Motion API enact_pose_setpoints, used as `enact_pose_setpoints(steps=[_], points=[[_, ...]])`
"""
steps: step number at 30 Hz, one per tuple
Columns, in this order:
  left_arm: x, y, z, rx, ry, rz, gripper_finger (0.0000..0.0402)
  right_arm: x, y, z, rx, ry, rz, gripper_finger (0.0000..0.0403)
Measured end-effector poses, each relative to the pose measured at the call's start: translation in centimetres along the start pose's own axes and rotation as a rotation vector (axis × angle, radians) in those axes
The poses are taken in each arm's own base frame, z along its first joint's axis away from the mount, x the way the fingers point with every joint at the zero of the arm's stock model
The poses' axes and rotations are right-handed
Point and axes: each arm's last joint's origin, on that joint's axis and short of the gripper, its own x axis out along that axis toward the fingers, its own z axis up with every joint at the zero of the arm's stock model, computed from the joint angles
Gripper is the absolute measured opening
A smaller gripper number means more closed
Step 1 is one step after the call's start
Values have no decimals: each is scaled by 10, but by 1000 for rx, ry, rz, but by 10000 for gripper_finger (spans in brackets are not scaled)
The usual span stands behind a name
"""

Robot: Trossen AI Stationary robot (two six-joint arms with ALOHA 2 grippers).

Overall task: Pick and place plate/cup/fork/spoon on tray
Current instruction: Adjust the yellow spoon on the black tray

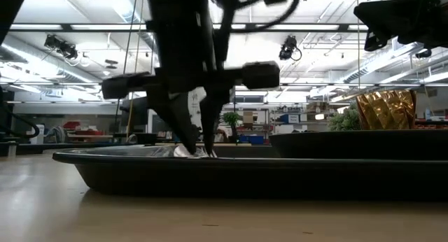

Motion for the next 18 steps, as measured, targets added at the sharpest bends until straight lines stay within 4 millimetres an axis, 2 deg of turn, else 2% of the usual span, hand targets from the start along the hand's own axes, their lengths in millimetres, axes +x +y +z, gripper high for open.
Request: enact_pose_setpoints(steps=[8, 18], points=[[4, -3, 5, 25, 42, 3, 155, 0, 0, 0, 0, 0, 0, 45], [5, -2, 5, 91, 106, 15, 162, 0, 0, 0, 0, 0, 0, 45]])
